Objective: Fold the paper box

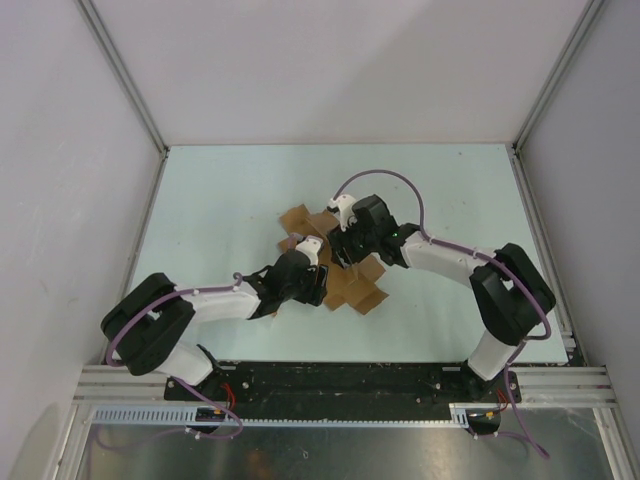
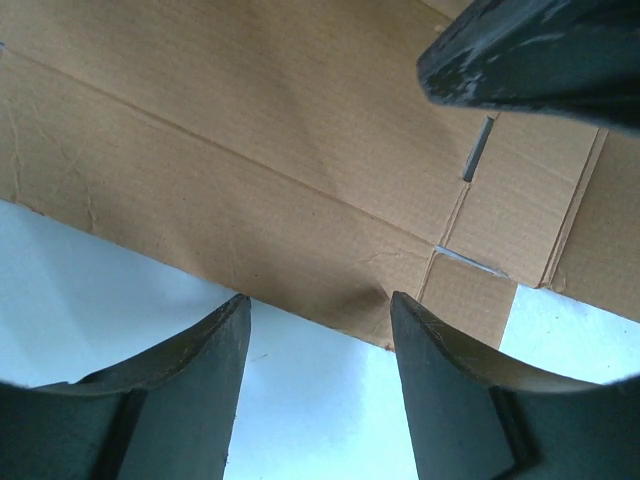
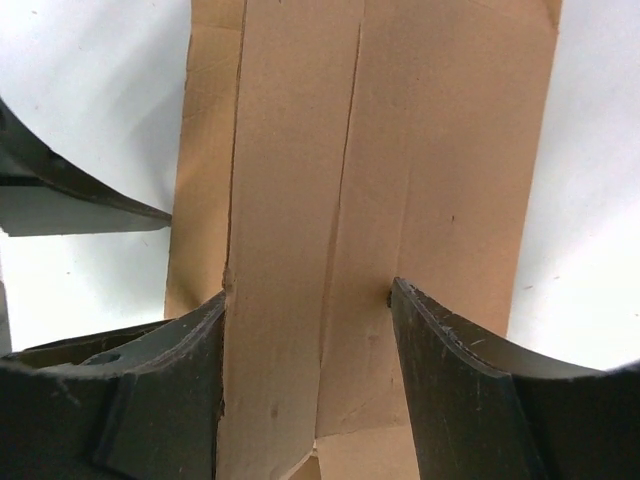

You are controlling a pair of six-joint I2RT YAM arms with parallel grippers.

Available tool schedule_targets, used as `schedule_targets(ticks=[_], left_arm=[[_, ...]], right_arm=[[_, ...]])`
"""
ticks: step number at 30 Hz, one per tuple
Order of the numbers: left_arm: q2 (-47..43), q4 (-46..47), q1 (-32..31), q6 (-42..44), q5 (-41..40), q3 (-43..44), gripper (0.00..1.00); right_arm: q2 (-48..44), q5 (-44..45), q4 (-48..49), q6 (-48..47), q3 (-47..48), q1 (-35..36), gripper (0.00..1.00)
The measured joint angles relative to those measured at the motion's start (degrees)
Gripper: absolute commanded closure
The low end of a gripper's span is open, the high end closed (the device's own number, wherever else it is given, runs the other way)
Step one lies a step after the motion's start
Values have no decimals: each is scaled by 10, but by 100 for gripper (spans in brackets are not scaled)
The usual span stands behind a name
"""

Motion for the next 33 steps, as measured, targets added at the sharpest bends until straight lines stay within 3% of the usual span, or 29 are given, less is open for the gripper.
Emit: schedule_targets(ticks=[15, 33], left_arm=[[-13, 12, 0, -3, 2, -17, 36], [-26, 5, 0, -5, 2, -24, 36]], right_arm=[[55, -29, 16, 5, -1, 0, 26], [69, -23, 22, 12, -2, 0, 26]])
